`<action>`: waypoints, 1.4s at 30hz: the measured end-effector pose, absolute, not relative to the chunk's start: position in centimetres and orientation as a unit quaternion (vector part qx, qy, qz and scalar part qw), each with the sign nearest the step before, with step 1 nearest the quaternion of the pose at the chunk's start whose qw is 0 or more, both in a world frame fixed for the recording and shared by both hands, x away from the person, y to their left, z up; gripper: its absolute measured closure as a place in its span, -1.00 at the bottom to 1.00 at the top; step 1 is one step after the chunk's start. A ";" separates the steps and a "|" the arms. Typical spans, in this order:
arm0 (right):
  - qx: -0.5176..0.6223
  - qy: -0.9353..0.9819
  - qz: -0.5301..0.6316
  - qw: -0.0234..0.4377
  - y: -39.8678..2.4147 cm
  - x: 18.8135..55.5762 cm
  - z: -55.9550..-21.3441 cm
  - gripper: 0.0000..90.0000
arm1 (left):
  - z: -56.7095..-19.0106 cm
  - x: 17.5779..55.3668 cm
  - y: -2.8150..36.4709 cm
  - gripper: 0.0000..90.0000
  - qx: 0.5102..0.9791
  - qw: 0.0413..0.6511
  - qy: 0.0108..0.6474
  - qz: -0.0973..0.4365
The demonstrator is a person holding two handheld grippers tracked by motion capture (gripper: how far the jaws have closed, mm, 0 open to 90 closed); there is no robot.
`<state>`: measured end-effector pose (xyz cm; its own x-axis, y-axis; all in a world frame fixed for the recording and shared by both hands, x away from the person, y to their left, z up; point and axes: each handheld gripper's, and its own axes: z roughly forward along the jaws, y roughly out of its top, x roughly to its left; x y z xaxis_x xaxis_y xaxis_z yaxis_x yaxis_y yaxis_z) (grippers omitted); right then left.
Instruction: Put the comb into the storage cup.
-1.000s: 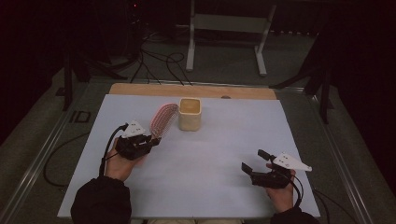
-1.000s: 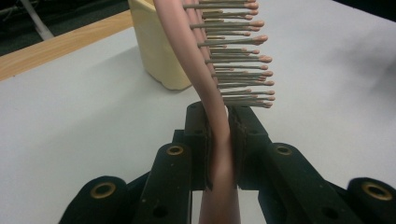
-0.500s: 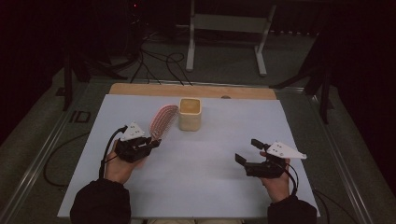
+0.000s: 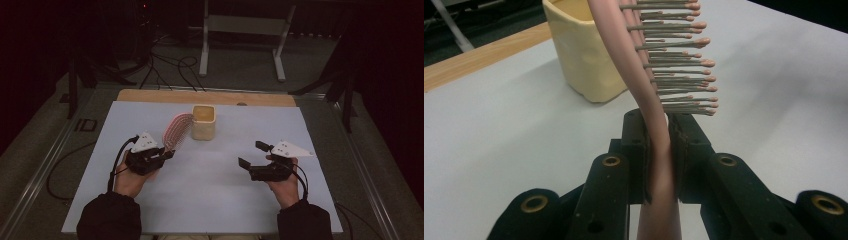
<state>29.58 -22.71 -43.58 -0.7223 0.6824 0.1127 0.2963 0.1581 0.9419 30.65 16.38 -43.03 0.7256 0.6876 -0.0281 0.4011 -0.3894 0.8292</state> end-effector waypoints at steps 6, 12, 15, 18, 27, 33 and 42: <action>0.330 0.740 0.563 0.162 -21.7 30.3 -43.1 -0.79 | -43.1 30.6 16.0 0.76 0.819 0.442 0.328 0.160; 0.323 0.742 0.567 0.153 -20.7 30.8 -42.6 -0.80 | -42.9 30.5 15.7 0.76 0.818 0.449 0.322 0.158; 0.315 0.745 0.568 0.150 -20.1 31.0 -42.2 -0.81 | -42.8 30.4 15.6 0.76 0.818 0.451 0.320 0.158; 0.309 0.748 0.568 0.149 -19.4 31.2 -41.8 -0.82 | -42.8 30.4 15.6 0.76 0.818 0.452 0.318 0.158; 0.292 0.755 0.572 0.134 -17.7 31.9 -41.3 -0.83 | -42.6 30.3 15.4 0.76 0.818 0.462 0.310 0.145; 0.287 0.751 0.580 0.131 -17.2 32.0 -41.3 -0.83 | -42.5 30.2 15.4 0.76 0.816 0.469 0.307 0.139; 0.280 0.747 0.591 0.120 -16.6 32.4 -41.3 -0.83 | -42.4 30.1 14.9 0.76 0.819 0.476 0.293 0.128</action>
